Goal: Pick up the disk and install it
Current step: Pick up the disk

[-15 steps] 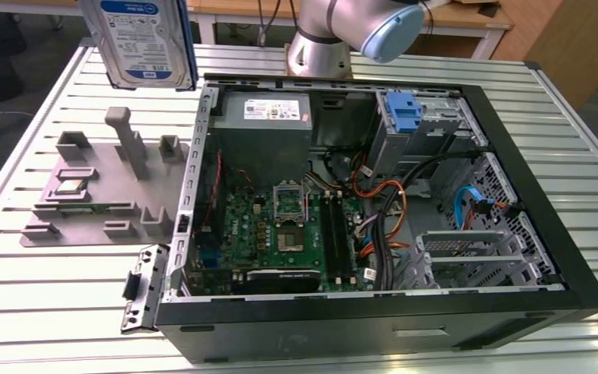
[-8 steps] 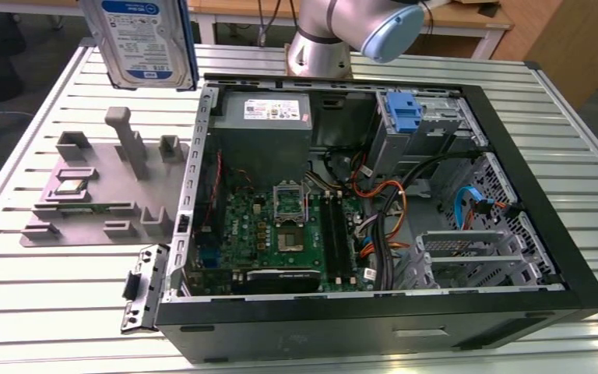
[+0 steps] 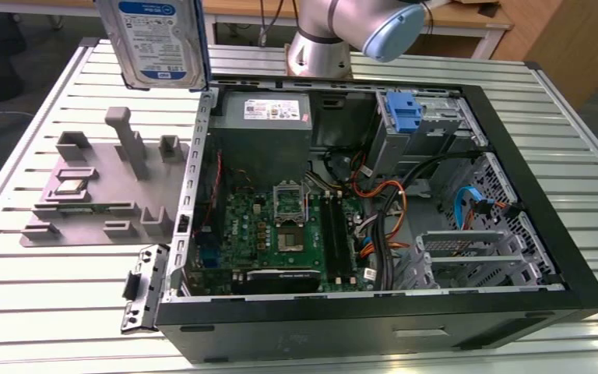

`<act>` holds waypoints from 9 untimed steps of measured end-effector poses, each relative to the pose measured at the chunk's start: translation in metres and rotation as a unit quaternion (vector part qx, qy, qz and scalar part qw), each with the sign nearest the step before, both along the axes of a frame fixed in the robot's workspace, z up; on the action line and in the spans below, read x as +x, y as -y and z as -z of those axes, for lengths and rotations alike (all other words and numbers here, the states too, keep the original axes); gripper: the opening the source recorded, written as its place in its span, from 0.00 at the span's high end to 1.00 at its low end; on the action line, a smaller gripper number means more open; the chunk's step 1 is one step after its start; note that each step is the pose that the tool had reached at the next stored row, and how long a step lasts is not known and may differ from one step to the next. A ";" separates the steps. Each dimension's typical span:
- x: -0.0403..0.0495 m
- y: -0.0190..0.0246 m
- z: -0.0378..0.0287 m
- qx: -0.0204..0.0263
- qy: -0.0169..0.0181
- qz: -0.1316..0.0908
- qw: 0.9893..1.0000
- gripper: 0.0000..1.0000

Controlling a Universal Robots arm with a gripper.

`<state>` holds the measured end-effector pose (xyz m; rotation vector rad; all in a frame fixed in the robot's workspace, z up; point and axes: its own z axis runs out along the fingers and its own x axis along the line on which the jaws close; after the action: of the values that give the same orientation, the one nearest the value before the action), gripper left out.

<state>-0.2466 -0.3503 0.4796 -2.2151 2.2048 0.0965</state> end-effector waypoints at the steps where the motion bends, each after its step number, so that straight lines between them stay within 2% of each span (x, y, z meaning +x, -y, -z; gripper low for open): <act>1: 0.0030 0.0000 0.0000 0.000 0.000 0.000 1.000 0.65; 5: 0.0159 0.0000 0.0001 0.000 0.000 0.000 1.000 0.65; 9: 0.0328 0.0000 0.0003 0.000 0.000 0.000 1.000 0.65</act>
<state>-0.2138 -0.3504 0.4793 -2.2151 2.2048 0.0965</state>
